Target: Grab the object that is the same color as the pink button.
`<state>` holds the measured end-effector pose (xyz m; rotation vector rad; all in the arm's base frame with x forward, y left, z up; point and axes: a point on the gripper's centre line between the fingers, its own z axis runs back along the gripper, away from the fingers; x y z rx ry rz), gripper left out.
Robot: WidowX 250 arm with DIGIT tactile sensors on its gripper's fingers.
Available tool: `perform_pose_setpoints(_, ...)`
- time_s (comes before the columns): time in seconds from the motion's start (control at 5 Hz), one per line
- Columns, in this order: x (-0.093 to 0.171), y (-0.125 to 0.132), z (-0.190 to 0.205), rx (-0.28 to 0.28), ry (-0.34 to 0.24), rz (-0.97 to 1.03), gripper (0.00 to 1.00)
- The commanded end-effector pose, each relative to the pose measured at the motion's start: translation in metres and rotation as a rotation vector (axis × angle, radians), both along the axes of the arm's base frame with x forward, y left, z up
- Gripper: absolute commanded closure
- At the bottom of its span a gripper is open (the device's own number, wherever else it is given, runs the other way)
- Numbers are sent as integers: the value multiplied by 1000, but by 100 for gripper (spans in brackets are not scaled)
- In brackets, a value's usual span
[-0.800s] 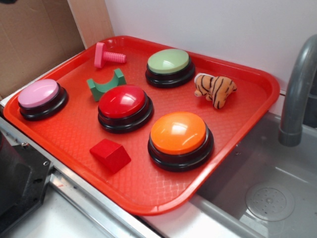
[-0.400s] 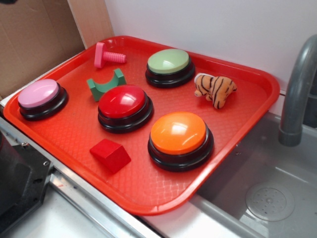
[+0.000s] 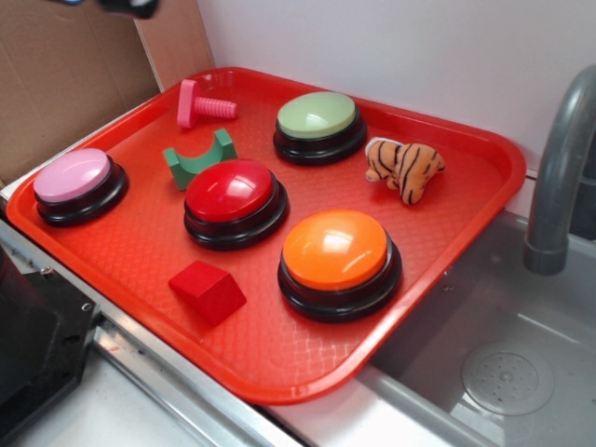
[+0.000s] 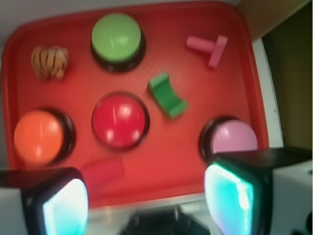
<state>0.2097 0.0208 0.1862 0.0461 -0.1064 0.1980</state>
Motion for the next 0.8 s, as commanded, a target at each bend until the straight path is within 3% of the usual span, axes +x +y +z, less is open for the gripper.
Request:
perform_pose_setpoints(0.0,77,70,-39,95,-40,181,0)
perform_pose_setpoints(0.2,87,87,-61,158,-49,235,0)
perform_pose_setpoints(0.6,94,119,-86,199,-14,274,0)
